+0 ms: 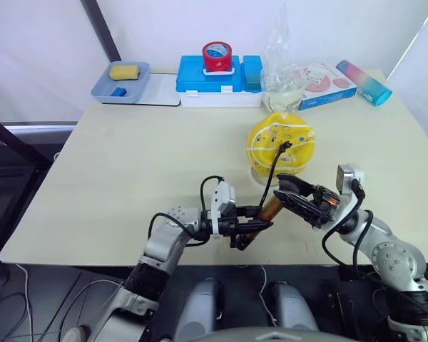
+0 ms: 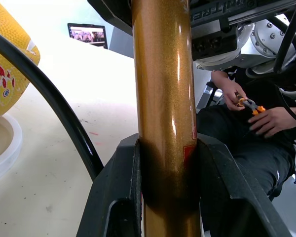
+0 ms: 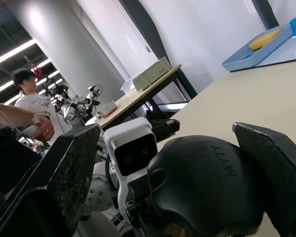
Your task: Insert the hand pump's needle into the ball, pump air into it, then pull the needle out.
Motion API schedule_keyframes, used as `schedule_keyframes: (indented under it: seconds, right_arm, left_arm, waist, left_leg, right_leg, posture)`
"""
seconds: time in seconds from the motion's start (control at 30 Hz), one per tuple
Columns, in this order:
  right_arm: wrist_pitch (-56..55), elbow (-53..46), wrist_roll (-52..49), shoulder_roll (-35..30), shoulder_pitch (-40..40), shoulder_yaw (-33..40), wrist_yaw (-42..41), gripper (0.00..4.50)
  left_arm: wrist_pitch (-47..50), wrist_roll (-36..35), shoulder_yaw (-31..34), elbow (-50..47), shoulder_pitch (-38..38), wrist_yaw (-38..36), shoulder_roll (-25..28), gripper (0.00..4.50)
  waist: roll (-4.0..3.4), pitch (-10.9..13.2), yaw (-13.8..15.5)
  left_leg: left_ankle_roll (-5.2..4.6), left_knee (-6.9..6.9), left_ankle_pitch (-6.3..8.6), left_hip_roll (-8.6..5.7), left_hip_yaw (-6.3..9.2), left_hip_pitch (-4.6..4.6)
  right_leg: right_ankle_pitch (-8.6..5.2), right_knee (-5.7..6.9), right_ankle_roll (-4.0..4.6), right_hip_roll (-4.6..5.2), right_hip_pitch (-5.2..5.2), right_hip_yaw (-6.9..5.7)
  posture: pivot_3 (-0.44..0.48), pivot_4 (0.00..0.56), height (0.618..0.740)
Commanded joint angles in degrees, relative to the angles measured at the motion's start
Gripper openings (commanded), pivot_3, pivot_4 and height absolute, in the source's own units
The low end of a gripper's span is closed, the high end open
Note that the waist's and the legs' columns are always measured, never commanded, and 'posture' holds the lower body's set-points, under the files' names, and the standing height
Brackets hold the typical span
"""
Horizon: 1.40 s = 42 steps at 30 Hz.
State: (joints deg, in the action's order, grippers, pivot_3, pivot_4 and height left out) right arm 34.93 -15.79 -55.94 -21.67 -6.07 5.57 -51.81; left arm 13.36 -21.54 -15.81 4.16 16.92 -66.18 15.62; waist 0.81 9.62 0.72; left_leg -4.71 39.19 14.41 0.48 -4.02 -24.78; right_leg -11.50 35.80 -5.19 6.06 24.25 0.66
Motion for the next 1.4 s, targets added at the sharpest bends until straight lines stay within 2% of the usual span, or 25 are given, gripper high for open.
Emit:
schedule_keyframes:
  seconds: [0.03,0.07,0.1,0.13,0.2,0.23,0.27,0.6,0.67,0.7,0.83,0.87,1.13,1.4]
  right_arm:
    - [-0.2,-2.3,-1.0,-0.5,-0.6,1.0,-0.5,4.25]
    - [-0.2,-2.3,-1.0,-0.6,-0.6,1.0,-0.6,3.96]
    - [-0.3,-2.1,-0.9,-0.6,-0.6,1.0,-0.5,3.96]
    - [-0.3,-2.0,-0.8,-0.7,-0.7,0.9,-0.7,3.28]
    - [-0.4,-1.8,-0.6,-0.6,-0.7,1.0,-0.6,2.65]
    - [-0.4,-1.8,-0.5,-0.6,-0.7,1.0,-0.6,2.2]
    - [-0.4,-1.7,-0.4,-0.5,-0.7,1.0,-0.7,2.04]
    - [-4.6,-2.7,5.4,-2.6,-0.6,-0.4,-3.6,2.04]
    - [-5.4,-4.1,6.5,-3.8,-0.5,-0.8,-4.4,2.04]
    - [-5.4,-5.0,6.2,-4.3,-0.5,-0.6,-4.7,2.04]
    - [-5.8,-7.6,6.3,-6.5,-0.3,-0.2,-5.9,2.04]
    - [-6.0,-7.8,6.5,-7.0,-0.3,-0.2,-6.1,2.04]
    - [-10.0,-10.3,8.5,-10.1,0.5,0.3,-9.4,2.04]
    - [-11.0,-11.4,8.4,-11.0,0.6,0.5,-9.8,2.04]
  left_arm:
    - [-1.1,-0.3,0.5,0.3,1.0,0.1,-0.6,1.05]
    - [-1.3,-0.1,0.4,0.4,1.1,0.1,-0.6,1.05]
    - [-1.2,-0.2,0.6,0.6,1.1,0.3,-0.8,1.05]
    - [-1.3,-0.1,0.6,0.9,1.1,0.2,-0.8,1.05]
    - [-1.7,0.2,0.6,1.2,1.0,0.1,-0.7,1.05]
    - [-1.8,0.2,0.6,1.3,1.0,0.0,-0.7,1.05]
    - [-1.9,0.2,0.5,1.4,0.9,0.0,-0.7,1.05]
    - [-1.0,1.6,0.0,2.4,1.5,-0.4,0.7,1.05]
    - [-1.1,2.1,-0.2,2.8,1.5,-1.0,1.6,2.06]
    - [-0.9,1.7,0.0,2.5,1.4,-1.3,1.9,2.26]
    - [0.4,0.4,0.3,0.6,1.3,-2.4,3.1,4.17]
    - [0.4,0.5,0.2,0.2,1.3,-2.8,3.6,4.47]
    - [0.3,3.5,-2.8,-2.5,0.8,-6.4,9.9,4.47]
    - [-2.5,10.7,-6.7,2.1,3.1,-2.2,7.7,4.47]
  waist:
    - [0.0,0.0,0.0]
    - [0.0,0.0,0.0]
    - [0.0,0.0,0.0]
    - [0.0,0.0,0.0]
    - [0.0,0.0,0.0]
    - [0.0,0.0,0.0]
    - [0.0,0.0,0.0]
    - [0.0,0.0,0.0]
    - [-0.01,0.0,0.0]
    - [-0.01,0.0,0.0]
    - [-0.01,0.0,0.0]
    - [-0.01,0.0,0.1]
    - [-0.02,0.0,0.0]
    - [-0.01,0.0,0.1]
  left_leg:
    - [0.0,0.0,0.0,0.0,0.0,0.0]
    - [0.0,0.0,0.0,0.0,0.0,0.0]
    - [0.0,0.0,0.0,0.0,0.0,0.0]
    - [0.0,0.0,0.0,0.0,0.0,0.0]
    - [0.0,0.0,0.0,0.0,0.0,0.0]
    - [0.0,0.0,0.0,0.0,0.0,0.0]
    - [0.0,0.0,0.0,0.01,0.0,0.0]
    - [0.0,0.0,0.0,0.0,0.0,0.0]
    - [0.0,0.0,0.0,0.0,0.0,0.0]
    - [0.0,0.0,0.0,0.0,0.0,0.01]
    - [0.0,0.0,0.0,0.01,0.0,0.0]
    - [0.0,0.01,0.0,0.0,0.0,0.0]
    - [0.0,0.01,0.0,0.02,0.0,0.0]
    - [0.0,0.01,0.0,0.02,0.0,0.0]
  right_leg:
    - [0.0,0.0,0.0,0.0,0.0,0.0]
    - [0.0,0.0,0.0,0.0,0.0,0.0]
    - [0.0,0.0,0.0,0.0,0.0,0.0]
    - [0.0,0.0,0.0,0.0,0.0,0.0]
    - [0.0,0.0,0.0,0.0,0.0,0.0]
    - [0.0,0.0,0.0,0.0,0.0,0.0]
    - [0.0,0.0,0.0,-0.01,0.0,0.0]
    - [0.0,0.0,0.0,-0.01,0.0,0.0]
    - [0.0,0.0,0.0,-0.01,0.0,-0.01]
    - [0.0,0.0,0.0,-0.01,0.0,-0.01]
    - [0.0,0.0,0.0,-0.02,0.0,-0.01]
    - [0.0,0.0,0.0,-0.02,-0.01,-0.01]
    - [-0.01,-0.01,0.0,-0.02,0.0,-0.01]
    - [0.0,-0.02,0.0,-0.01,0.0,-0.02]
  posture:
    - [0.0,0.15,0.739]
    - [0.0,0.15,0.739]
    - [0.0,0.15,0.739]
    - [0.0,0.15,0.739]
    - [0.0,0.15,0.739]
    - [0.0,0.15,0.739]
    - [0.0,0.15,0.739]
    - [0.0,0.15,0.739]
    - [0.0,0.15,0.739]
    - [0.0,0.15,0.739]
    - [0.0,0.15,0.739]
    - [0.0,0.15,0.739]
    - [0.0,0.15,0.739]
    - [0.0,0.15,0.739]
